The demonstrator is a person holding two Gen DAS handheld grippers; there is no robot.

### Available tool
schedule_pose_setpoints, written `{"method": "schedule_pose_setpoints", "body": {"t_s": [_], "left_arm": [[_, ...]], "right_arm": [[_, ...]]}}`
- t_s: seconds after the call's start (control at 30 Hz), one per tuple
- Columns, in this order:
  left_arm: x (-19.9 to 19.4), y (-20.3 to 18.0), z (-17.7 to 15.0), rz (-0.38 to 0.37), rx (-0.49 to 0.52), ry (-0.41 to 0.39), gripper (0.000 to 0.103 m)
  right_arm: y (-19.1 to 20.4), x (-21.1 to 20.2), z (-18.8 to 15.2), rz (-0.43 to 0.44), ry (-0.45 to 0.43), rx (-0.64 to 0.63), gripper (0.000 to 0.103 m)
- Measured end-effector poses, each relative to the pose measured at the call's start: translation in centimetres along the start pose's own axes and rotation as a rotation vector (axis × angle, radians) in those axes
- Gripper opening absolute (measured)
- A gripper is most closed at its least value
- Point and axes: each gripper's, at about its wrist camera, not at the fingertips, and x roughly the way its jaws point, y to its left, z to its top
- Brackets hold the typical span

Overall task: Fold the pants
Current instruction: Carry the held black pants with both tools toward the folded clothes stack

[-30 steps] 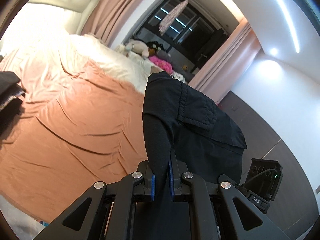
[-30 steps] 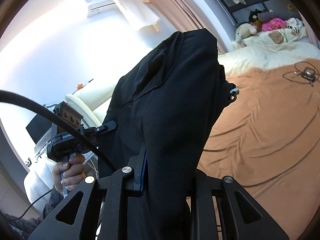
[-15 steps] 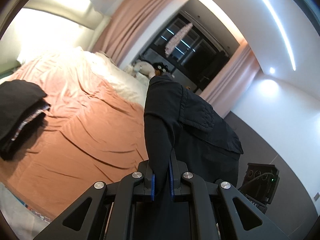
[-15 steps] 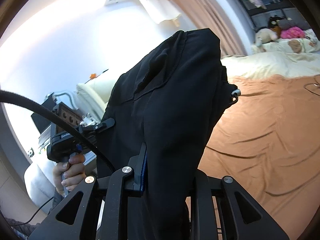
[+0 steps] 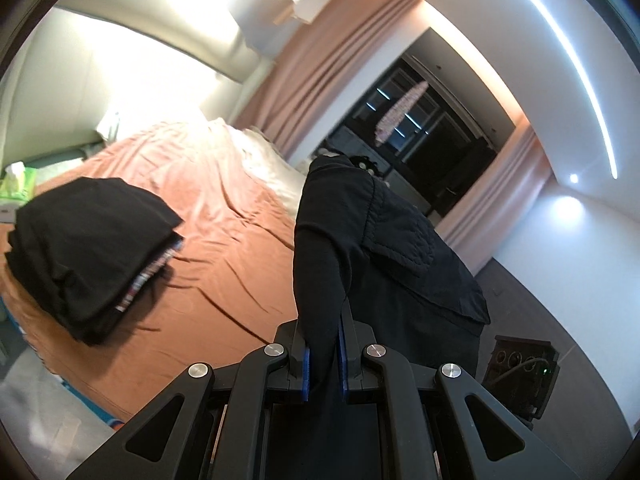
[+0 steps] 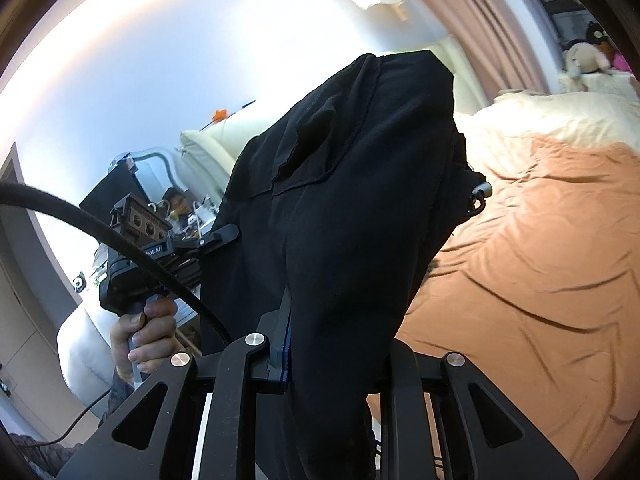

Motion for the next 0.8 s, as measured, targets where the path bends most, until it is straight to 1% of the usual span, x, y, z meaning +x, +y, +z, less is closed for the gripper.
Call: {"method": "schedule_pose_setpoints", "body": {"t_s": [0.17,0.23,0.43,0.53,0.6,0.67,0.8], "left_arm": [[-1.6,3.2,1.8,0.044,-0.009,-0.034,0.01],[-2.1,4.3,2.6,0.054,-0.016,-0.045,0.01],[-3.6,7.4,5.6,0.094,-0.022,-0.086,0.01],[-3.8,8.8,7.3,0.097,-0.036,-0.094,0.01],[-3.6,9.4,8.6,0.117,-0.02,-0.093,0.01],[-3.5,10.2,9.9,0.135,-0.001,-0.094,0.01],[-3.3,12.4,12.3,0.161,0.005,-0.101,0.01]], "right_arm": [[0.1,4.5,1.4,0.042,0.03,-0.019,0.016],[-0.1,5.6,1.8,0.055,0.034,-0.022,0.016],[-0.4,6.3,1.9,0.092,0.043,-0.041,0.016],[-0.4,6.7,2.5,0.109,0.047,-0.046,0.016],[-0.2,6.9,2.9,0.12,0.054,-0.042,0.016],[-0.4,8.5,4.1,0.131,0.058,-0.042,0.016],[-0.6,11.5,5.3,0.143,0.074,-0.043,0.016]]}}
